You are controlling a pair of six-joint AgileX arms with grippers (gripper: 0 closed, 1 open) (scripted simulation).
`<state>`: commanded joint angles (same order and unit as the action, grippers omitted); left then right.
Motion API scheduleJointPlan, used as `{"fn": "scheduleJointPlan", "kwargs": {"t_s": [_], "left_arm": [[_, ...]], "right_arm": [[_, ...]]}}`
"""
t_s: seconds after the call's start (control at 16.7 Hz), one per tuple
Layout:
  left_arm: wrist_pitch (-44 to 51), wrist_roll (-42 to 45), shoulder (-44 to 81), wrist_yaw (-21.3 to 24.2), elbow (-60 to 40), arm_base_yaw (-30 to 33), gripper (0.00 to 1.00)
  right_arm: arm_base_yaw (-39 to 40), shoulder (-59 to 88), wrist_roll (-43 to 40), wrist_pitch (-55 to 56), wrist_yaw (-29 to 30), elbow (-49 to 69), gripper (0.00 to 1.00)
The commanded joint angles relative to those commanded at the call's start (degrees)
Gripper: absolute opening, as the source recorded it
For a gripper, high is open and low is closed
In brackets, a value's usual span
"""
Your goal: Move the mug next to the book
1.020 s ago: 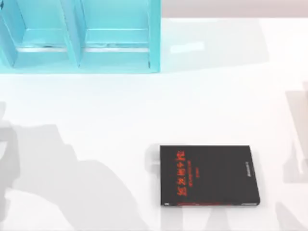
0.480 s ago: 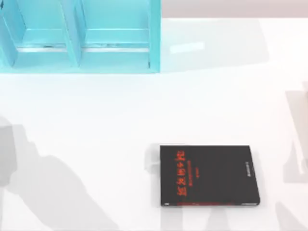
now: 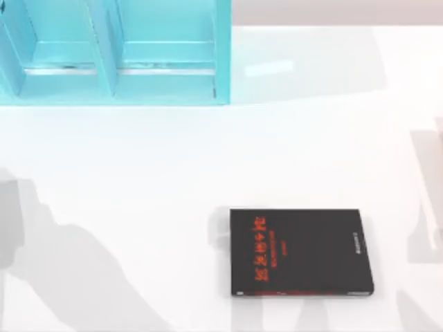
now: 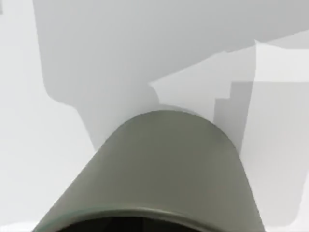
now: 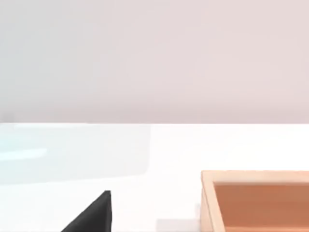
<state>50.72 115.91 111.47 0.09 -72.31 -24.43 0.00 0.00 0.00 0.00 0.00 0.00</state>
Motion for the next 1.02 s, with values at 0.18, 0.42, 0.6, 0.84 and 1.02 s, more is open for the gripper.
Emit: {"fn": "scheduleJointPlan", "kwargs": {"t_s": [0.18,0.42,0.6,0.84,1.02], "left_arm": [[0.0,0.0,0.0,0.0,0.0,0.0,0.40],[0.0,0.0,0.0,0.0,0.0,0.0,0.10],[0.0,0.0,0.0,0.0,0.0,0.0,0.00],[0.0,0.0,0.0,0.0,0.0,0.0,0.00],[0.0,0.0,-0.1,0.0,0.0,0.1,0.00]], "right_arm": [[0.0,0.0,0.0,0.0,0.0,0.0,1.00],[0.0,0.0,0.0,0.0,0.0,0.0,1.00],[0.0,0.0,0.0,0.0,0.0,0.0,1.00],[0.0,0.0,0.0,0.0,0.0,0.0,1.00],[0.0,0.0,0.0,0.0,0.0,0.0,1.00]]}}
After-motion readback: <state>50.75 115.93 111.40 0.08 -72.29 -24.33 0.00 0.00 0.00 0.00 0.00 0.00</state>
